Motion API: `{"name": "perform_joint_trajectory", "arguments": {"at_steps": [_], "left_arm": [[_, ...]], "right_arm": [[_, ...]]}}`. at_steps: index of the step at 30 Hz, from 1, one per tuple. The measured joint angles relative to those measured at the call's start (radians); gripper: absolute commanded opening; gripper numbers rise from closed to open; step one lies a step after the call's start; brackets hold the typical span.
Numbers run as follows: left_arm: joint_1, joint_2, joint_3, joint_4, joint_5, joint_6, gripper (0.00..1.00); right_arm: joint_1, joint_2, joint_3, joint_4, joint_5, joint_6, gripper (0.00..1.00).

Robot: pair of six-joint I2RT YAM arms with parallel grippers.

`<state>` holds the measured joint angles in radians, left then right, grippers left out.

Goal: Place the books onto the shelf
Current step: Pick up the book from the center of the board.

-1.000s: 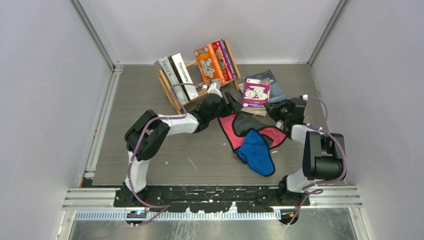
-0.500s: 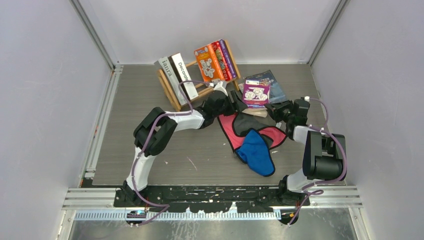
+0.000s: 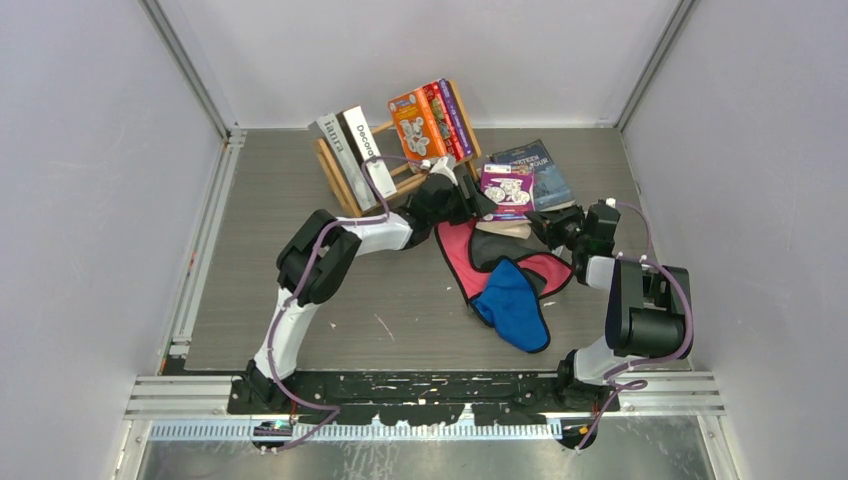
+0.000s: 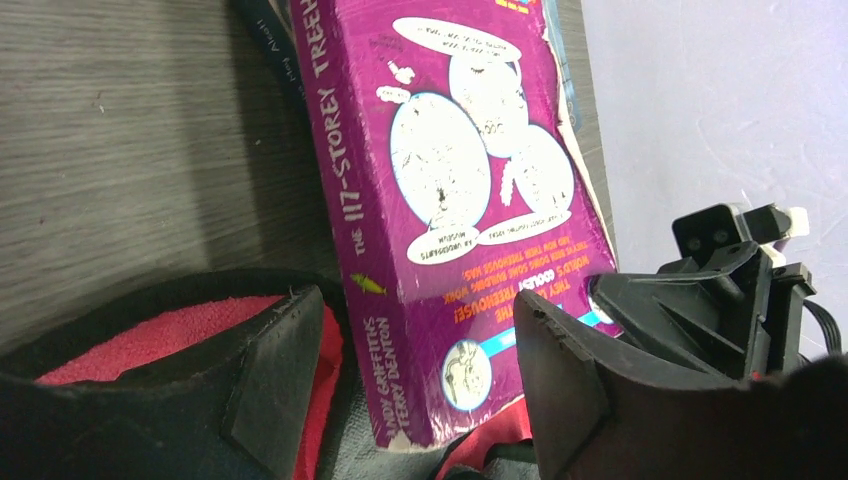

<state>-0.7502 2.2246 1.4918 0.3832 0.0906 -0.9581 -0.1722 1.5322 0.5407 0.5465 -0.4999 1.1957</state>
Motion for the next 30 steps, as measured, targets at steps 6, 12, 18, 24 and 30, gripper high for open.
{"name": "perform_joint_trajectory", "arguments": {"at_steps": [6,12,18,24,30], "left_arm": [[0.005,0.018,0.017,0.001,0.017,0.000,0.70],[0.005,0.042,0.031,0.008,0.039,-0.005,0.70],[0.005,0.043,0.031,0.020,0.051,-0.010,0.62],[0.008,0.040,-0.008,0.056,0.053,-0.022,0.51],[0.010,-0.003,-0.088,0.083,0.052,-0.030,0.50]], "right_arm": [[0.000,0.006,-0.011,0.025,-0.024,0.015,0.01],[0.000,0.019,-0.026,0.049,-0.043,0.030,0.01],[0.012,0.026,-0.036,0.073,-0.053,0.036,0.01],[0.021,0.026,-0.057,0.081,-0.048,0.036,0.01],[0.040,0.025,-0.076,0.065,-0.047,0.030,0.01]]}}
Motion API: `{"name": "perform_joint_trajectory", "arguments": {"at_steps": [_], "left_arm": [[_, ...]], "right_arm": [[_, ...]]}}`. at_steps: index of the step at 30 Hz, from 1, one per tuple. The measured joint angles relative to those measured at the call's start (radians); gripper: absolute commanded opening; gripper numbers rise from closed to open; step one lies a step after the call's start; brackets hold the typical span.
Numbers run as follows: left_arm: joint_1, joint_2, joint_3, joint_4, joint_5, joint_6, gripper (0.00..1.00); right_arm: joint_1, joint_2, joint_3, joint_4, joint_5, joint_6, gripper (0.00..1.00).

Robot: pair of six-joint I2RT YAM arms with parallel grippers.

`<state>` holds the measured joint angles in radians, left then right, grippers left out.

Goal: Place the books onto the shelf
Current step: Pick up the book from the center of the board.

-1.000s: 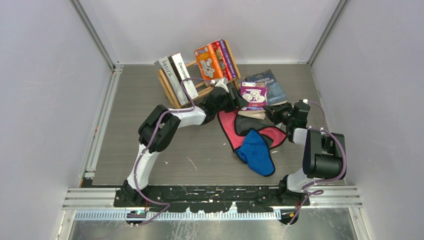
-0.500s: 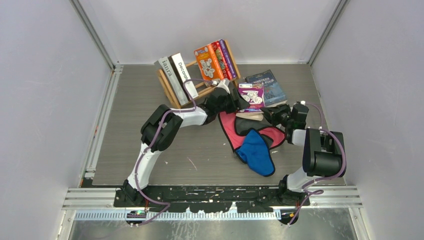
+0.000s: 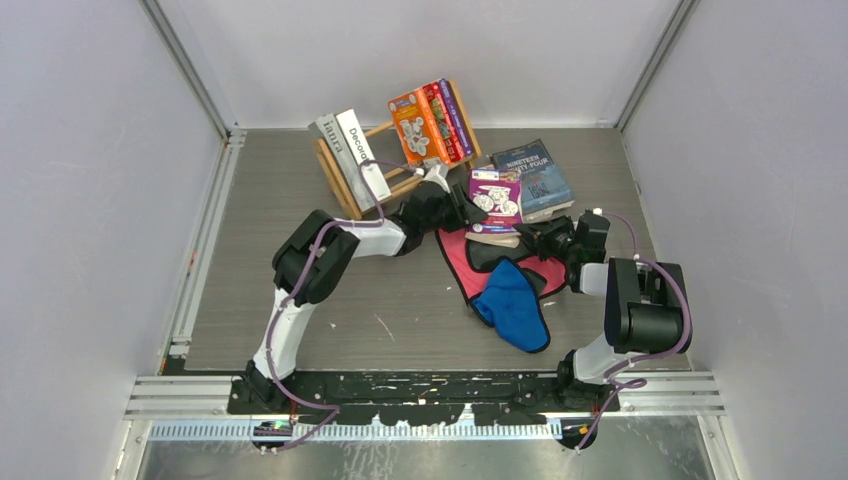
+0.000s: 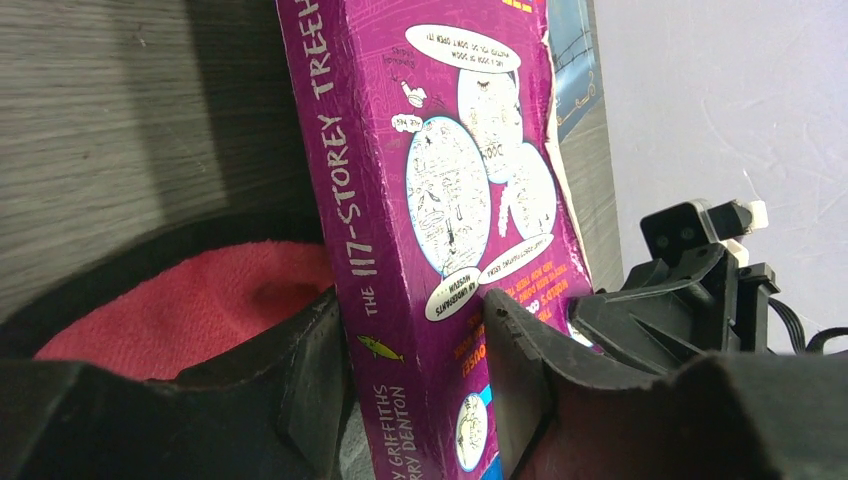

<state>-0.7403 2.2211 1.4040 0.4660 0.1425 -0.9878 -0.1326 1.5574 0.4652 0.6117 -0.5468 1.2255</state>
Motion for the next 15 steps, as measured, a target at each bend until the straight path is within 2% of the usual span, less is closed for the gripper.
{"name": "perform_joint_trajectory", "arguments": {"at_steps": [6,11,13,15], "left_arm": [[0.006,-0.065,-0.072,0.002,-0.010,0.004,0.53],[0.008,-0.100,-0.093,0.001,-0.012,0.011,0.49],[0.008,-0.106,-0.094,0.001,-0.012,0.016,0.37],[0.009,-0.107,-0.094,0.002,-0.012,0.019,0.11]], "right_arm": [[0.033,-0.021,0.000,-0.021,0.001,-0.005,0.01],[0.046,-0.047,0.000,-0.043,0.004,-0.016,0.01],[0.046,-0.049,0.000,-0.050,0.006,-0.019,0.01],[0.047,-0.051,0.000,-0.061,0.011,-0.021,0.01]]}}
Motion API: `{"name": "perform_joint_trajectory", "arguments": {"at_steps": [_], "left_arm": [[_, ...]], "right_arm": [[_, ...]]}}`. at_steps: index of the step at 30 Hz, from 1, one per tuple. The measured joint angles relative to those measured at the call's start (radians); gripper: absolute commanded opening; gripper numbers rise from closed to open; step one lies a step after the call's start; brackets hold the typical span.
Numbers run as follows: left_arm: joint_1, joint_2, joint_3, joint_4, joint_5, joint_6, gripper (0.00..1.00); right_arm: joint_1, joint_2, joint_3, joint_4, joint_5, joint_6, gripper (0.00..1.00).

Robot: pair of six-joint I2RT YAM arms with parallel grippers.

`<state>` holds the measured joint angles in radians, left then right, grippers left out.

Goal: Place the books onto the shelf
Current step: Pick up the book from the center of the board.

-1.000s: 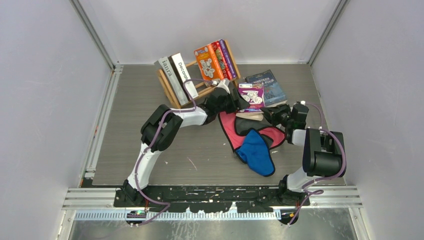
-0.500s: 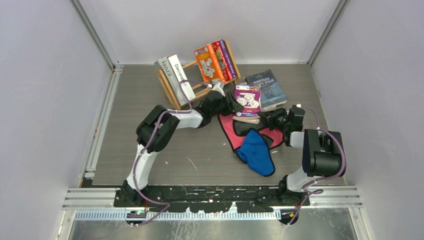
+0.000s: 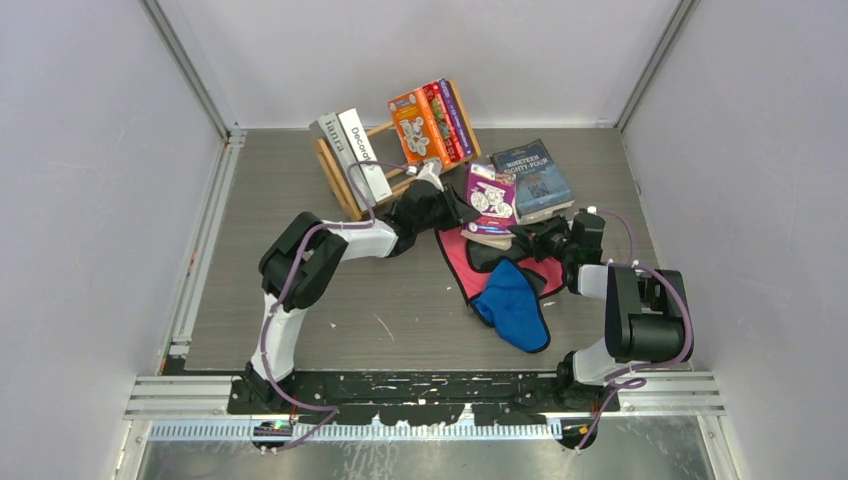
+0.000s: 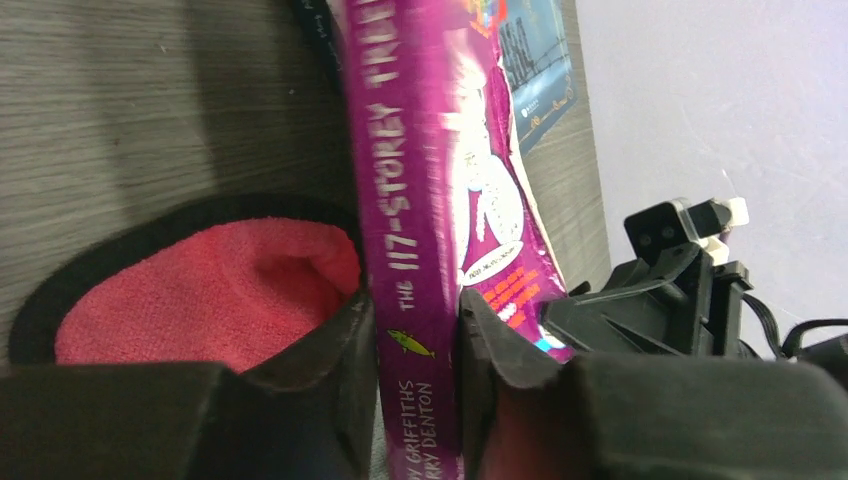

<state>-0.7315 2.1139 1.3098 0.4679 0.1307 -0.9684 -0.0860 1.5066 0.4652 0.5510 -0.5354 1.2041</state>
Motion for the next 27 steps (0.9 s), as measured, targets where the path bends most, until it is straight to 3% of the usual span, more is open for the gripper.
{"name": "perform_joint_trajectory", "arguments": {"at_steps": [1,4,10,14,27], "left_arm": [[0.001,0.000,0.000,-0.001,-0.001,-0.005,0.02],[0.000,-0.004,-0.001,0.012,0.013,-0.014,0.00],[-0.005,-0.007,-0.003,0.014,0.024,-0.020,0.00],[-0.012,-0.019,-0.013,0.010,0.015,-0.018,0.00],[-0.107,-0.194,-0.045,-0.147,-0.150,0.140,0.00]], "right_arm": [[0.000,-0.002,0.000,-0.006,0.001,-0.002,0.01],[0.008,-0.006,0.000,-0.027,0.016,-0.016,0.03],[0.028,-0.089,0.018,-0.162,0.076,-0.103,0.43],[0.091,-0.204,0.063,-0.338,0.163,-0.216,0.57],[0.219,-0.415,0.216,-0.770,0.435,-0.435,0.61]]}}
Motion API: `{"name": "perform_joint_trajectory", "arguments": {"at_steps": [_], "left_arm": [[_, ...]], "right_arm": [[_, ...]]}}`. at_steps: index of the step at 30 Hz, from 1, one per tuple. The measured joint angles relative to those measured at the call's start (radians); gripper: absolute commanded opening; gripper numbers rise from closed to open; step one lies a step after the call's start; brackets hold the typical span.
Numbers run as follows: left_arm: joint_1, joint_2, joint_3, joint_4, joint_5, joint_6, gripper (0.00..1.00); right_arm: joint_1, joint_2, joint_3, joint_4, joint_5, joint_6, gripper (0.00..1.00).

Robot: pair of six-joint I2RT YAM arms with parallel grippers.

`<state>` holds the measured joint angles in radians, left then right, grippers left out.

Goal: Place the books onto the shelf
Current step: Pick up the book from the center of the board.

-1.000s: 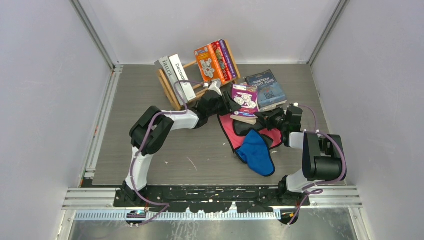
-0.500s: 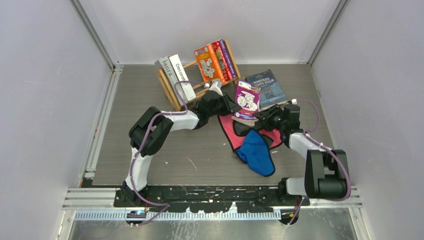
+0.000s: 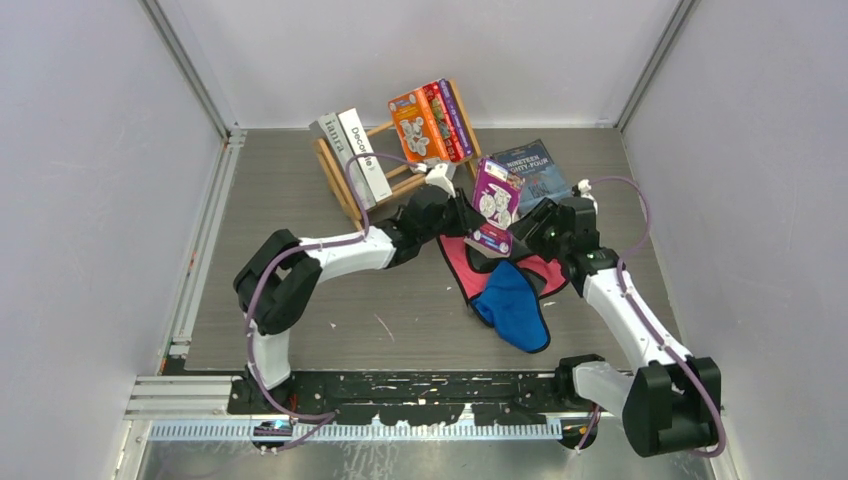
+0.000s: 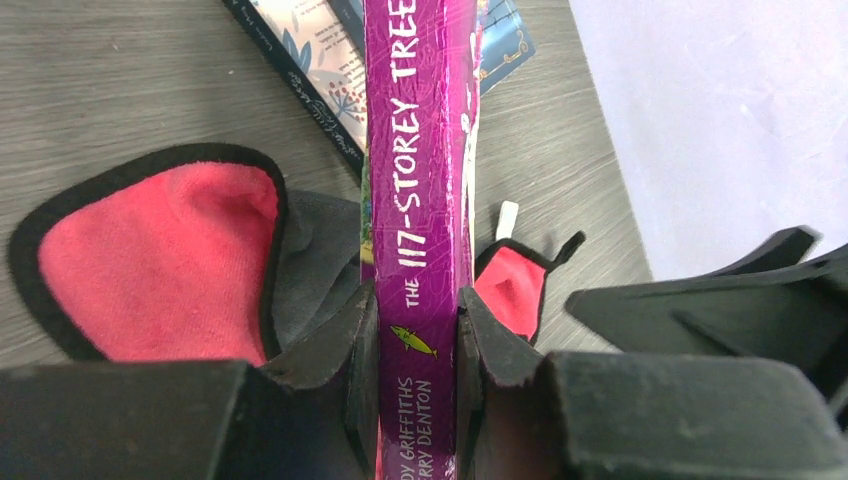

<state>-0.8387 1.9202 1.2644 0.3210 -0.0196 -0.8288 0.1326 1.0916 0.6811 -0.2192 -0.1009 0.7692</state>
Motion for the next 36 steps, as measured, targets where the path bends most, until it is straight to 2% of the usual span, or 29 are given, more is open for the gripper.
{"name": "perform_joint_trajectory", "arguments": {"at_steps": [11,19,24,36], "left_arm": [[-0.122,-0.150,-0.031,-0.147,-0.218,0.189,0.00],[-0.255,-0.203,-0.033,-0.221,-0.391,0.322,0.00],[-0.327,-0.218,-0.032,-0.249,-0.488,0.394,0.00],[-0.409,-0.224,-0.032,-0.252,-0.661,0.514,0.00]], "right_arm": [[0.080,-0.096,0.232,-0.202,0.165,-0.041,0.61],[0.198,0.005,0.528,-0.347,0.289,-0.065,0.62],[0.281,0.058,0.641,-0.450,0.375,-0.067,0.62],[0.391,0.129,0.690,-0.628,0.525,-0.057,0.63]]}}
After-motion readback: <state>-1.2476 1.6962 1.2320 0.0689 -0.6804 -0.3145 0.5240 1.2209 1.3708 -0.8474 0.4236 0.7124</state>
